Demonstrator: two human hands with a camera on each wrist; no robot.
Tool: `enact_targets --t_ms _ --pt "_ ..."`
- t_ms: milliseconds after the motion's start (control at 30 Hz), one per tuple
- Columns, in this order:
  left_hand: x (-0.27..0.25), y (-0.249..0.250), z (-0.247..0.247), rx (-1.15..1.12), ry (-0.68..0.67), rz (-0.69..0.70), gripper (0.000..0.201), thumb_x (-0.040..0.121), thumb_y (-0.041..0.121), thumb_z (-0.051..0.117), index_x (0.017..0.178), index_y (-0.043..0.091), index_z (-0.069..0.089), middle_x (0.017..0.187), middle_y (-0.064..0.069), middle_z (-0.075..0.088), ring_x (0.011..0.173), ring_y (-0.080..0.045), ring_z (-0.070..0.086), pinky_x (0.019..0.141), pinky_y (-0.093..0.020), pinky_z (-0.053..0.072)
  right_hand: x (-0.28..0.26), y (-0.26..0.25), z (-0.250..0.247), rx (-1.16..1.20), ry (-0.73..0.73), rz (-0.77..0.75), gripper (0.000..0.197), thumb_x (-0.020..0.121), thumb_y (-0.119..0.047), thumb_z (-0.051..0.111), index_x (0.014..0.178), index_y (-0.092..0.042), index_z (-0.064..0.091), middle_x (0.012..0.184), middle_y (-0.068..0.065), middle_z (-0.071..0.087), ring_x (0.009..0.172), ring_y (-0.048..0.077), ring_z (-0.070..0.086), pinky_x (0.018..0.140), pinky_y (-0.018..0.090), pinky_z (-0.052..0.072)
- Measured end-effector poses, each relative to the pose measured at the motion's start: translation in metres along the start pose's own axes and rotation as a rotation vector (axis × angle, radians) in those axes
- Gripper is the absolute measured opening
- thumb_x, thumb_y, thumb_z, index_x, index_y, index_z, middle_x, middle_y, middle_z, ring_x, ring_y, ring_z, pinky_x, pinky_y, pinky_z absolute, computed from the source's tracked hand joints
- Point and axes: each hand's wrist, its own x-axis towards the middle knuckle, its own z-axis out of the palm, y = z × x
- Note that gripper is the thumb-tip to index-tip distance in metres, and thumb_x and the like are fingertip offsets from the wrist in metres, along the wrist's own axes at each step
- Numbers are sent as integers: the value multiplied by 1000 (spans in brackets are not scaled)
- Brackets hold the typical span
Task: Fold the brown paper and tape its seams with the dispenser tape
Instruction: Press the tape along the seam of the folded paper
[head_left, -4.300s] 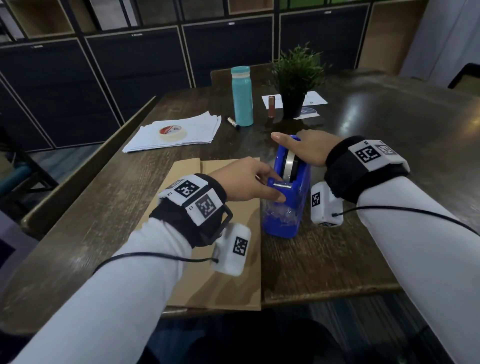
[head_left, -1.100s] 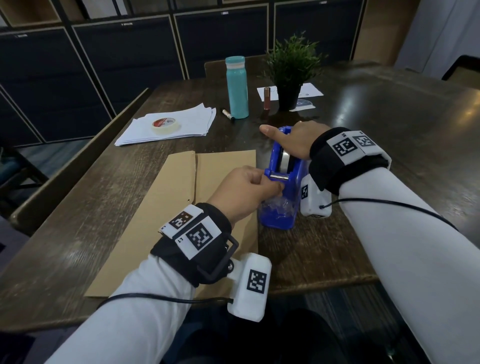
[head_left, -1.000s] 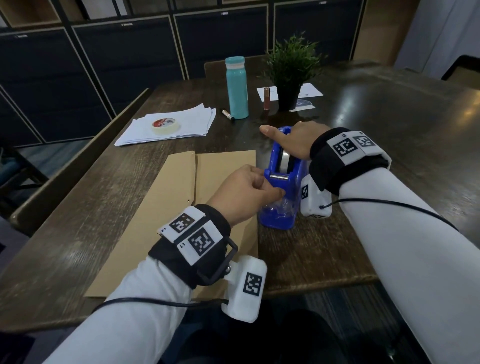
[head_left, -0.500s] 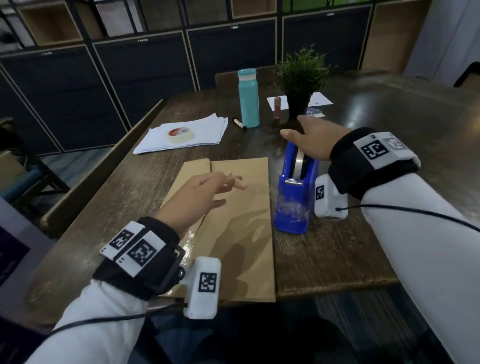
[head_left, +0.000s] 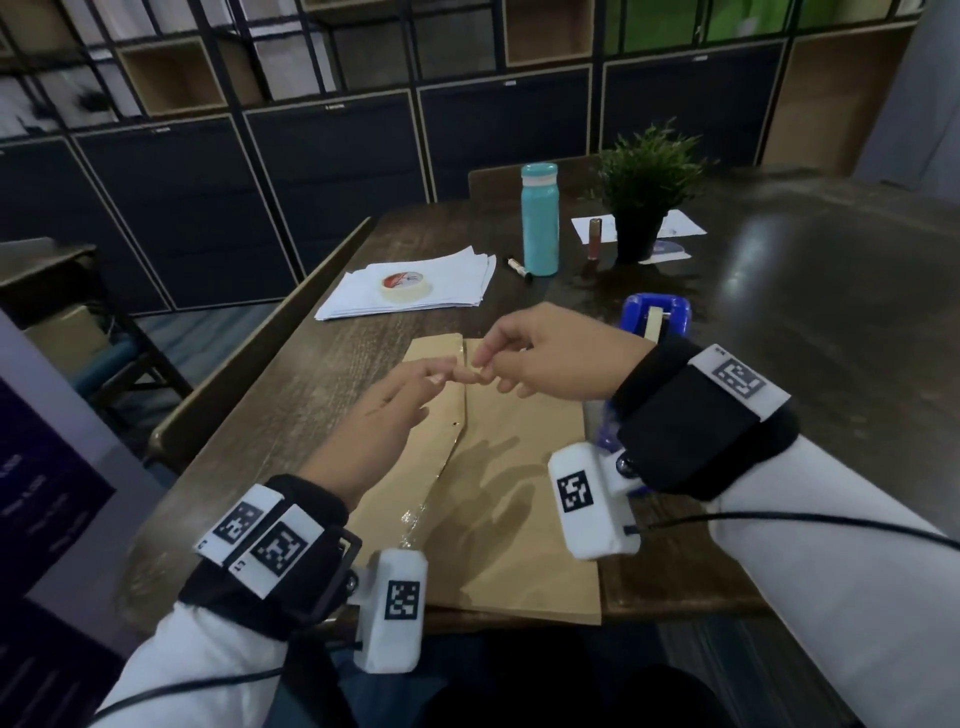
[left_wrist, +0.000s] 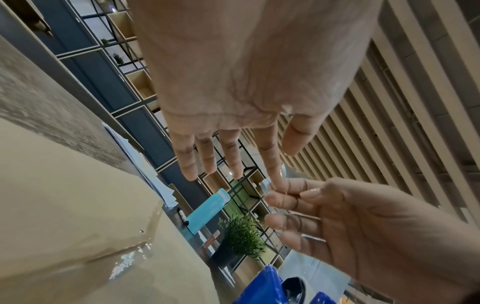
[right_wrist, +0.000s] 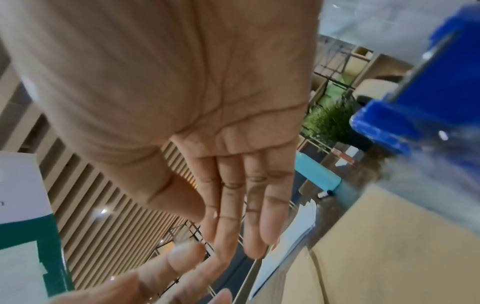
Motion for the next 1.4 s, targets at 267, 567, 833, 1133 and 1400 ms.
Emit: enact_targets --t_ms 267,567,833,1133,1400 --pt "-2 -5 -3 -27 2 15 30 86 35 42 97 38 70 131 15 57 123 -2 49 109 -39 36 5 1 14 130 64 -50 25 85 -28 69 99 -7 69 92 7 71 80 16 68 75 26 56" --pt "-8 -3 -8 -9 29 -29 30 85 30 42 95 36 69 124 19 60 119 5 49 110 -37 35 12 -4 25 -59 196 -132 11 83 -28 68 84 -17 70 91 -5 69 82 8 61 77 27 50" --pt "-4 -13 -17 56 60 -55 46 98 9 40 88 41 71 105 24 68 112 -2 55 99 -31 42 17 -6 39 -312 285 -273 7 86 -31 61 83 -26 65 95 -13 55 93 10 58 79 34 52" --pt "7 -29 -49 537 -107 -257 28 98 13 45 121 23 59 117 7 63 99 -7 55 84 -24 44 24 5 44 -16 230 -109 11 87 -25 66 80 -17 67 75 -14 61 72 1 56 67 18 43" --pt "19 -21 -55 916 -435 -367 32 99 27 48 128 37 57 112 16 56 103 -5 50 88 -22 33 32 25 59 125 49 79 16 87 -24 68 78 -10 67 76 -7 60 70 3 53 70 21 43"
